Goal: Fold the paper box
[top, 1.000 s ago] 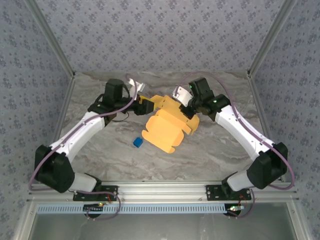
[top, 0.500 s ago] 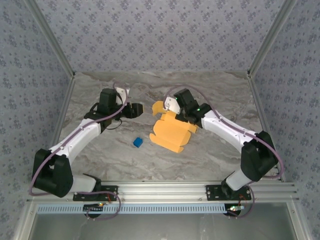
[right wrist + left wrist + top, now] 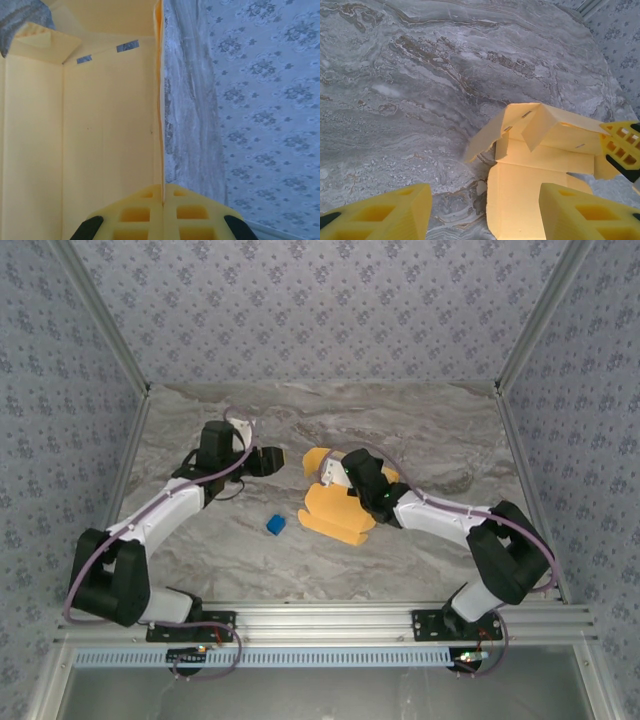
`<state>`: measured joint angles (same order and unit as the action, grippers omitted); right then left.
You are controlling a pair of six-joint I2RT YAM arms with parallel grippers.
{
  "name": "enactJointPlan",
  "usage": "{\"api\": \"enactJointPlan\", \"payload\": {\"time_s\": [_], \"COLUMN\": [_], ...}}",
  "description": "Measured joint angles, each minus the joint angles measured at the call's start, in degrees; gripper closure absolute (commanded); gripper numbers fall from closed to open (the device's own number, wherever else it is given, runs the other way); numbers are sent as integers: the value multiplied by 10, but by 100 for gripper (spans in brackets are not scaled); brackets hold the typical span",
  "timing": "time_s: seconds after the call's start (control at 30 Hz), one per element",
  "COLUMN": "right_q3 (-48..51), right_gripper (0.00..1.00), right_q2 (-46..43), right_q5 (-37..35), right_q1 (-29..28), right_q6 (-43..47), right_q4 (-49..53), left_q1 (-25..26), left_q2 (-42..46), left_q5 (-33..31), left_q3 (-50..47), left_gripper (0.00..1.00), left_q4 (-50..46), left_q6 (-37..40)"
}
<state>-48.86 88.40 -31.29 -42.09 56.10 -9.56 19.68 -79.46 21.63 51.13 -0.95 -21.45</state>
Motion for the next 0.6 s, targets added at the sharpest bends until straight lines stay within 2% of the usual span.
{"api": "enactJointPlan", "payload": {"time_s": [0.3,0.43,0.6], "right_q3": [71,86,94], "right_gripper": [100,100,100], "right_q2": [3,17,19], "right_q5": [-15,-5,22], "right_q1": [-2,2,19], "right_q6": [108,141,156], "right_q4": [-172,-233,-261], "left_q1": [-10,-10,-10], "left_q2": [-97,-171,-245], "left_q5": [0,0,5], "left_q3": [16,68,145], "left_gripper": [41,43,46], "left_q4": [41,30,-1], "left_q6": [50,79,119]}}
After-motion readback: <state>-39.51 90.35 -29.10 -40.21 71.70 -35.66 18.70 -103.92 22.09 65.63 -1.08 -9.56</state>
